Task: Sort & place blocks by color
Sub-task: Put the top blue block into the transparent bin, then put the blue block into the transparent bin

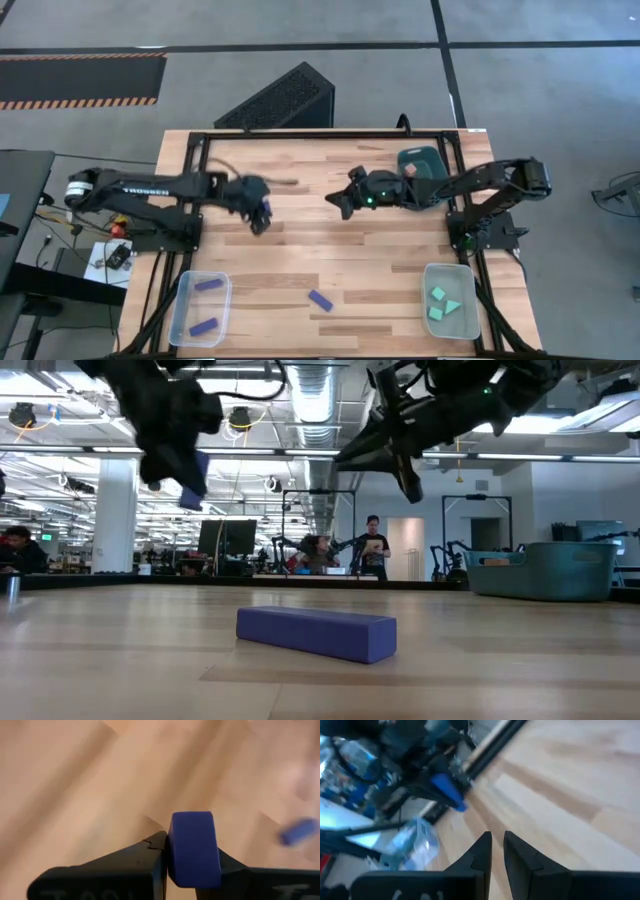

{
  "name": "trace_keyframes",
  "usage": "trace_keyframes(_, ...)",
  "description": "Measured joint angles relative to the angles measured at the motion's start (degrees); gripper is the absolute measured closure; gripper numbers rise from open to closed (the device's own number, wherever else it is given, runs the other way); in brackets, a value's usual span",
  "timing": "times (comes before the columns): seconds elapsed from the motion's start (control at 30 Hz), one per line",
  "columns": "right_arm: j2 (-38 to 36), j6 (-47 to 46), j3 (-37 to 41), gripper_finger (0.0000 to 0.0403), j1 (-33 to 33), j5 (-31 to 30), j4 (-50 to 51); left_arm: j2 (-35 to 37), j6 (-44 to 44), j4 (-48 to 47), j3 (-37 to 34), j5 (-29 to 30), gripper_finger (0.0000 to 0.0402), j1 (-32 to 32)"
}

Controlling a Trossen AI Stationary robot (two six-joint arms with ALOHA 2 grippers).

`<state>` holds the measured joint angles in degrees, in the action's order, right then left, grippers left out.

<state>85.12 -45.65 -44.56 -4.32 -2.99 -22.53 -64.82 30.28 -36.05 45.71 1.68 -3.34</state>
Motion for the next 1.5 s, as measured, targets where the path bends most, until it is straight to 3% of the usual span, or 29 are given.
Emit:
trace_keyframes(0.37,-0.24,6.51,-0.03,0.0333,9.11,-0.45,0.01,0.00,49.08,-7.22,0.00,6.51,0.0366,38.16)
trace_keyframes(0.53,-0.24,6.69,-0.04,0.0333,11.93,-3.85,0.36,0.00,66.27,-7.59,0.00,6.07,0.0372,52.28)
trace_keyframes(0.67,-0.24,6.71,-0.04,0.0333,13.29,-4.50,3.06,-0.13,75.04,-7.56,0.00,2.06,0.0367,60.72)
trace_keyframes(0.97,0.64,5.14,0.05,0.0315,14.14,-4.85,16.69,-6.46,87.36,-13.07,0.00,-0.64,0.0351,67.97)
trace_keyframes(1.13,1.70,6.96,0.06,0.0279,17.35,-6.29,15.67,-11.88,87.45,-11.92,-0.02,-4.03,0.0322,68.22)
trace_keyframes(1.33,8.13,10.66,-0.72,0.0223,22.27,-6.18,8.90,-15.76,87.26,-7.22,-0.02,-7.77,0.0271,68.16)
trace_keyframes(1.5,15.77,21.84,-3.11,0.0176,26.56,-6.14,8.27,-15.50,84.70,-3.20,-0.11,-8.37,0.0235,67.74)
